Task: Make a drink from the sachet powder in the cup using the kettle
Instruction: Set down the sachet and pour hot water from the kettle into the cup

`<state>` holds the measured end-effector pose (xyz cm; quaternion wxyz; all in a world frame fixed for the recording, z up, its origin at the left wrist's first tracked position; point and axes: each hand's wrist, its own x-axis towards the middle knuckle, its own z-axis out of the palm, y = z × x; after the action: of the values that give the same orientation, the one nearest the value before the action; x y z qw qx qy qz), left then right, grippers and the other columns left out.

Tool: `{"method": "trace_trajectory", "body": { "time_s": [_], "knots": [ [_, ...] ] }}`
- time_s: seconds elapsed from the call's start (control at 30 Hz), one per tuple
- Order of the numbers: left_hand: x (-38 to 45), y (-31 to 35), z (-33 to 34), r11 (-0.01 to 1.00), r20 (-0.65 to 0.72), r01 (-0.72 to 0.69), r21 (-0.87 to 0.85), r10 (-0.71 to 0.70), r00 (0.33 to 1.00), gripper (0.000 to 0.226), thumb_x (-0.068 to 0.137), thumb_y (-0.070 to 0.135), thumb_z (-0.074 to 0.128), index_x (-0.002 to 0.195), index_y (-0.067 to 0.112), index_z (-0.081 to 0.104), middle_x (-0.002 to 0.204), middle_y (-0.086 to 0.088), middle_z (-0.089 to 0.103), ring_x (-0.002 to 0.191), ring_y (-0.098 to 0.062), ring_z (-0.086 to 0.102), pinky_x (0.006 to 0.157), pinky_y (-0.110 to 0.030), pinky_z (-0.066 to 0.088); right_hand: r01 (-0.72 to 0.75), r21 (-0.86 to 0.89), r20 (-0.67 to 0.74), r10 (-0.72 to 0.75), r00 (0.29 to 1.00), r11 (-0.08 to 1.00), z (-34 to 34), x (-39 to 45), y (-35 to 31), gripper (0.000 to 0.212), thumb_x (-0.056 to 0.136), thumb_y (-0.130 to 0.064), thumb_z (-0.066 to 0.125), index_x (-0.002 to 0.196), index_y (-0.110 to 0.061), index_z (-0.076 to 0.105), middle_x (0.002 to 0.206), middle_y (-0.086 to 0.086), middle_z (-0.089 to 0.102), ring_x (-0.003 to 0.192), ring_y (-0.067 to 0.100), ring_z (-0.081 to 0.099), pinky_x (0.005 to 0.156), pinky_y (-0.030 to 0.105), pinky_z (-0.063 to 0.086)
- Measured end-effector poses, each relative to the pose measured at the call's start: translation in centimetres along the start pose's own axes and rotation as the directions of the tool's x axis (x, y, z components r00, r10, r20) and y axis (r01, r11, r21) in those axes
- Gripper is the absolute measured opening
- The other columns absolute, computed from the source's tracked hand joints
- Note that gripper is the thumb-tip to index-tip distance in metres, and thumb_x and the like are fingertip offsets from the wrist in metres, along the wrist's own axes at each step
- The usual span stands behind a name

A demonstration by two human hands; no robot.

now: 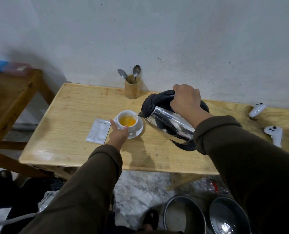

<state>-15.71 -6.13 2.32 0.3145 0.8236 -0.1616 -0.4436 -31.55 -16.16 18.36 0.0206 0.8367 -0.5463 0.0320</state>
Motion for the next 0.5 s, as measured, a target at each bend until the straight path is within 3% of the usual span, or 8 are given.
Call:
{"method": "trace_trajectory", "body": {
  "time_s": [0.2,0.33,0.5],
  "knots": [
    [-0.2,0.1,0.0,1.0,0.0,0.0,-0.008,0.0,1.0,0.083,0.094,0.045,0.047,0.15,0.037,-0.015,0.145,-0.026,0.037,0.125,-0.043,0.048,0.103,-0.055,0.043,-0.006,0.019,0.002,0.006,1.0,1.0,0.2,0.1,0.4,0.008,0.085,-0.007,0.05,0.09,-0.013,0.048,0.081,0.007,0.047,0.086,0.03,0.053,0.088,0.039,0.04],
    [-0.3,0.0,0.1,1.0,-0.008,-0.018,-0.008,0.018,1.0,0.083,0.094,0.045,0.046,0.15,0.037,-0.014,0.143,-0.027,0.04,0.124,-0.043,0.049,0.104,-0.055,0.042,-0.034,0.068,0.0,0.034,0.999,0.997,0.4,0.1,1.4,0.013,0.081,-0.003,0.049,0.082,-0.013,0.04,0.063,0.0,0.035,0.077,0.028,0.042,0.084,0.037,0.038],
    [-0.4,-0.2,0.8,0.998,-0.063,-0.05,0.024,0.051,0.997,0.09,0.093,0.046,0.047,0.15,0.026,-0.02,0.136,-0.034,0.048,0.121,-0.045,0.052,0.104,-0.052,0.042,-0.107,0.194,-0.011,0.111,0.994,0.975,0.8,-0.5,2.9,0.013,0.077,-0.002,0.05,0.078,-0.011,0.041,0.061,0.0,0.036,0.074,0.028,0.042,0.073,0.035,0.034]
  ]
}}
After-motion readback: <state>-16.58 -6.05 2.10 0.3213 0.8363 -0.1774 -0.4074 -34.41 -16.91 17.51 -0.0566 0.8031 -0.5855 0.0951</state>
